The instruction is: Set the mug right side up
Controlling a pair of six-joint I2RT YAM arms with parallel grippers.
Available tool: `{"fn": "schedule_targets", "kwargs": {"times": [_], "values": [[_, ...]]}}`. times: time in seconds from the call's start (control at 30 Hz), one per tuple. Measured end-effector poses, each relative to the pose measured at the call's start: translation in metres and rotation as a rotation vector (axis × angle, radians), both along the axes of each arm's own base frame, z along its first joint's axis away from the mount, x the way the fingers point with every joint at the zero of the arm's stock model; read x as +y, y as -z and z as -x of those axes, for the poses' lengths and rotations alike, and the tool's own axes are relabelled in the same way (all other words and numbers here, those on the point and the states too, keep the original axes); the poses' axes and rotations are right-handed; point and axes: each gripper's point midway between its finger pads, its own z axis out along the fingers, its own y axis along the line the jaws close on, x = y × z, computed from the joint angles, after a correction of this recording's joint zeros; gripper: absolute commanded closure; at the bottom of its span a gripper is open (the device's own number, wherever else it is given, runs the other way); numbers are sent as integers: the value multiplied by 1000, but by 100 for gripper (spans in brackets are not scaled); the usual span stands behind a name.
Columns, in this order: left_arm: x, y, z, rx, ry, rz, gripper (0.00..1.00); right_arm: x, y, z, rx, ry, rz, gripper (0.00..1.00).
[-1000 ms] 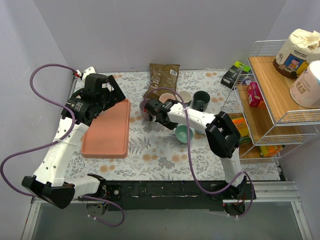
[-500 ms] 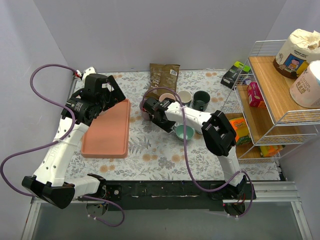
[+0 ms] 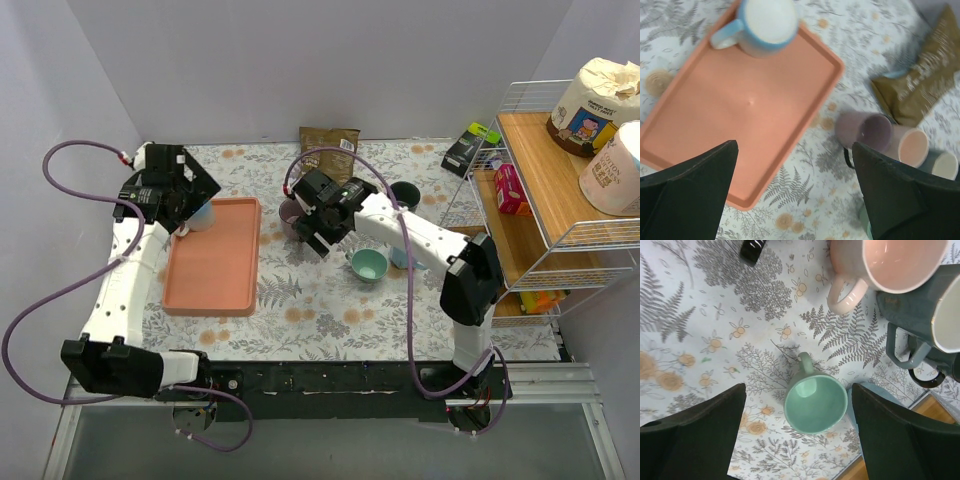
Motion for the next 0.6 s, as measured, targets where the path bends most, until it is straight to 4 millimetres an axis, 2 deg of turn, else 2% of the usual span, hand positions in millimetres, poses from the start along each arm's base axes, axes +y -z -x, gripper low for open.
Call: {"fn": "schedule_targets", "kwargs": {"times": [0.13,0.2,0.37,0.47,0.53,0.6], "values": [[53,41,-6,92,-167,53,2,2,-37,7,-22,34,-126,8],[70,59,-6,116,-205,42,2,2,-51,9,-30,44,-177,8],[80,91,-18,75,-78,-94,2,1,-70,15,-25,48,-256,8],[84,113,-24,64,24,-190,2,-3,-69,19,-9,46,-266,8],[85,120,-32,40,80,-238,2,-5,-67,22,7,43,-264,9],[89,118,-44,-1,119,-276,19,-7,-63,24,22,42,-260,9]]}}
